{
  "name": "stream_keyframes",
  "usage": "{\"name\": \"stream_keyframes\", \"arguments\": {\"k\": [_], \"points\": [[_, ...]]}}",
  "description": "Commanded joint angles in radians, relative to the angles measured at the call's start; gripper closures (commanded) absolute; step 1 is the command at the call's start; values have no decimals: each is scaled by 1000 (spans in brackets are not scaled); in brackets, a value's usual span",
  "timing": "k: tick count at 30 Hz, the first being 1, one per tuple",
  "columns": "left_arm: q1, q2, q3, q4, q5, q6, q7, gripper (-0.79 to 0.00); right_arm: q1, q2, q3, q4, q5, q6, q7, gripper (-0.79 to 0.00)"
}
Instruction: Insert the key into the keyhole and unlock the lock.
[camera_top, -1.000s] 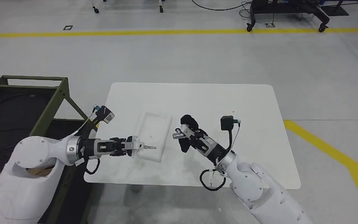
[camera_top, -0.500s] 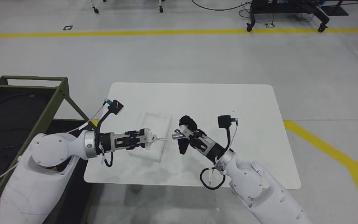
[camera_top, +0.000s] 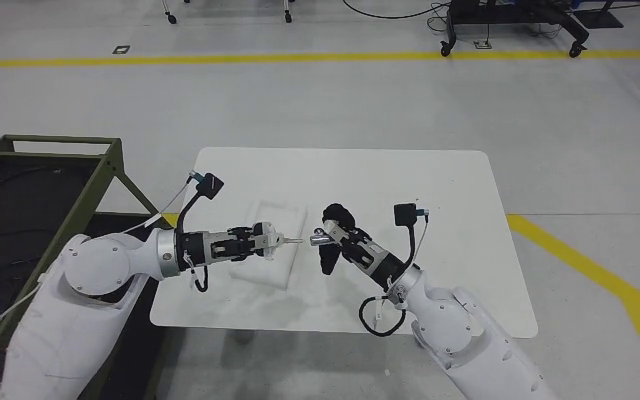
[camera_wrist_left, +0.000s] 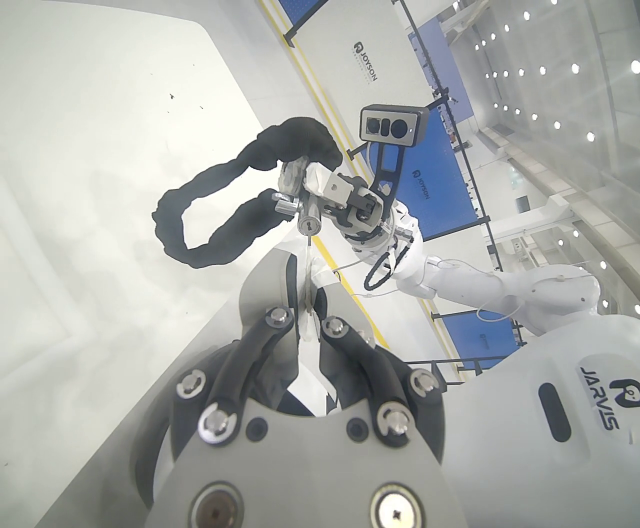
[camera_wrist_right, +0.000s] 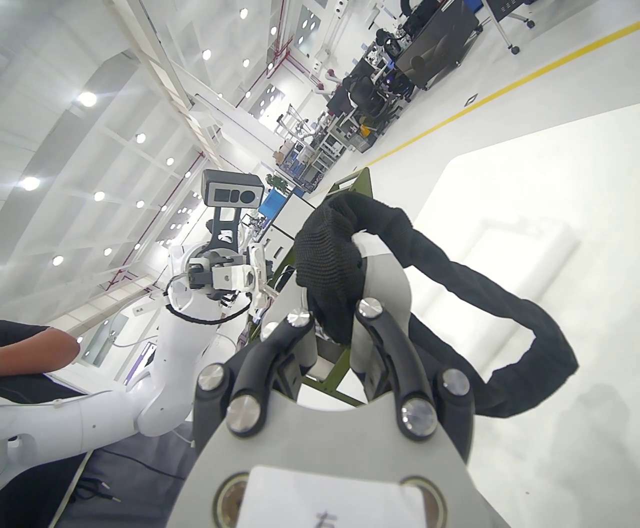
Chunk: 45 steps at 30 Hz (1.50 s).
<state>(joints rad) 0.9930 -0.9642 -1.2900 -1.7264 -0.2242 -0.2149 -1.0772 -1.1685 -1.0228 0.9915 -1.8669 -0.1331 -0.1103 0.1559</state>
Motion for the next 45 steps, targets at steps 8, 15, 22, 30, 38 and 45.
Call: {"name": "stream_keyframes", "arguments": {"k": [8, 15, 22, 30, 38, 45], "points": [[29, 0, -1, -34, 70, -28, 71, 0, -13, -3, 11, 0, -2, 12, 0, 0], [104, 4, -23, -98, 111, -62, 142, 0, -34, -11, 22, -21, -9, 34, 4, 0], [124, 5, -18, -114, 139, -70, 164, 0, -55, -19, 26, -35, -37, 31, 4, 0], [125, 4, -7, -118, 164, -76, 176, 0, -71, -28, 37, -40, -44, 34, 14, 0], [126, 3, 4, -123, 177, -74, 179, 0, -82, -37, 49, -43, -49, 33, 28, 0], [124, 3, 6, -122, 177, -75, 180, 0, -87, -44, 58, -44, -57, 30, 36, 0]]}}
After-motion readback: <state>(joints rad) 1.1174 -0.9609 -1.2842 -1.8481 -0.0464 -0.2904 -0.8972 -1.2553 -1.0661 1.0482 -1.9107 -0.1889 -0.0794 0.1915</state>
